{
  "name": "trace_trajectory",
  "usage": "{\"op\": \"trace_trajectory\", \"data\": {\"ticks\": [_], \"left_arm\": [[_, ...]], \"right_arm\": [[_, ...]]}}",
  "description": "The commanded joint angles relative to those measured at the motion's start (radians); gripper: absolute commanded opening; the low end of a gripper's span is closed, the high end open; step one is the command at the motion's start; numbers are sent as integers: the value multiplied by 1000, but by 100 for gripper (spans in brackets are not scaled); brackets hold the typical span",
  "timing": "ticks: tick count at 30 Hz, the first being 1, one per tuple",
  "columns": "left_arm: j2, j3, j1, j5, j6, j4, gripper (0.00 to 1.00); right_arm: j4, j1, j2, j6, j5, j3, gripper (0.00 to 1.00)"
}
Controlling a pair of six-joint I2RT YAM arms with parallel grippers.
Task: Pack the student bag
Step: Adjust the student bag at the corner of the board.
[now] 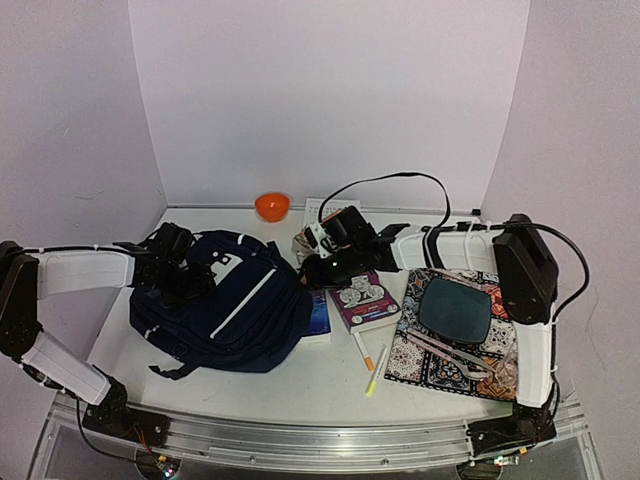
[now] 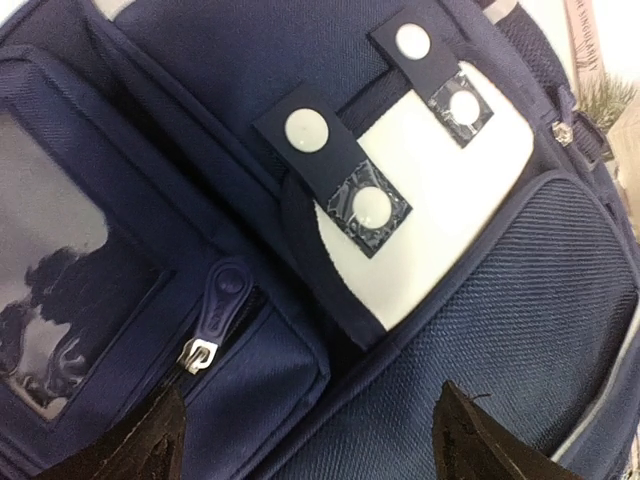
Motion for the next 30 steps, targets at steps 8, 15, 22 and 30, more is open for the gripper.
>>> {"op": "trace_trajectory", "data": {"ticks": [8,15,22,30], "left_arm": [[-110,-57,66,-43,-87,-99,89],[-83,-120,72,-6,-121,-72,89],[-20,-162,72,48,-121,38,87],[42,-96,73,23,-46,71,86]], "right_arm": [[4,-39,208,23,-74,263,45],[4,-39,295,40,-124,311,47],[11,-26,281,13,-205,294,19],[38,14,121,11,-258,175,0]]}}
